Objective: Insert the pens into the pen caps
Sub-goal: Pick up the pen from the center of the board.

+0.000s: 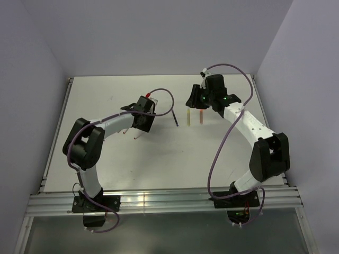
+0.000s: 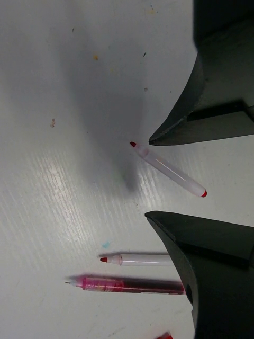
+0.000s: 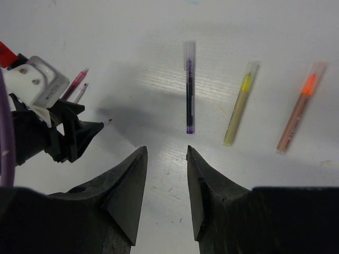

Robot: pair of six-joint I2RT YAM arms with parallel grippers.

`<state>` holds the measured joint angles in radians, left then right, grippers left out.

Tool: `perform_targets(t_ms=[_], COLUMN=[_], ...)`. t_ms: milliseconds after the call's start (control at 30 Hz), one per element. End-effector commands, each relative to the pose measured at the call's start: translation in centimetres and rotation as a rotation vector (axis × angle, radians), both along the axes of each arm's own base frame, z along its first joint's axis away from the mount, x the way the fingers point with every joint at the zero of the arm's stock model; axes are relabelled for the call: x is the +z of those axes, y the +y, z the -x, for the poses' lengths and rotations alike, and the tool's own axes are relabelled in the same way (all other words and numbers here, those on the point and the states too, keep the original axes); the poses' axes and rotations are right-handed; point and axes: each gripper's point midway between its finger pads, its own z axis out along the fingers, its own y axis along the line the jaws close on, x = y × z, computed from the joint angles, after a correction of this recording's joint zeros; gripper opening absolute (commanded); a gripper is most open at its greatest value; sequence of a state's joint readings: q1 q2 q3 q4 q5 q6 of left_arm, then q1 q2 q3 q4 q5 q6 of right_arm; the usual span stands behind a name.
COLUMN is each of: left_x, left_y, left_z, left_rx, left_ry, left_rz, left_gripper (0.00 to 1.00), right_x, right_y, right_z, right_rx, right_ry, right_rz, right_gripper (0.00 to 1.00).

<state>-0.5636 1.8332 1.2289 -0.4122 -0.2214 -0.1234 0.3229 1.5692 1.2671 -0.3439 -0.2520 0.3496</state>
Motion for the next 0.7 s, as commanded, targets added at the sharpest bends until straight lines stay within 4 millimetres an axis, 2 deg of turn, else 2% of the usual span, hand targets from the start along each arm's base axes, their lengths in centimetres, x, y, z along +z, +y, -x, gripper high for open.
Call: perform_targets(t_ms=[0, 133, 333, 667], left_x=[1.3, 0.3, -1.2, -2.5], left_y=[-1.1, -0.8, -1.1, -0.8], left_z=[-1.8, -1.9, -1.0, -0.4], left_rx=[-0.038, -0.036, -0.049, -0.044], left_ry=[-0.037, 0.001, 0.057, 0.097], left_rz=[0.064, 0.073, 0.093, 0.077], left_gripper=[0.57, 0.56, 0.55, 0.52], right_x=[3.5, 3.6, 3.5, 3.4], right_y=[-0.3, -0.6, -0.8, -0.9], right_z=[-0.5, -0.5, -0.5, -0.5], right_rx=[-0.001, -0.006, -0.009, -0.004], right_ry=[-0.105, -0.105, -0.102, -0.099], right_rz=[-0.063, -0.071, -0.078, -0.087], right_gripper=[0.44, 0.44, 0.44, 0.43])
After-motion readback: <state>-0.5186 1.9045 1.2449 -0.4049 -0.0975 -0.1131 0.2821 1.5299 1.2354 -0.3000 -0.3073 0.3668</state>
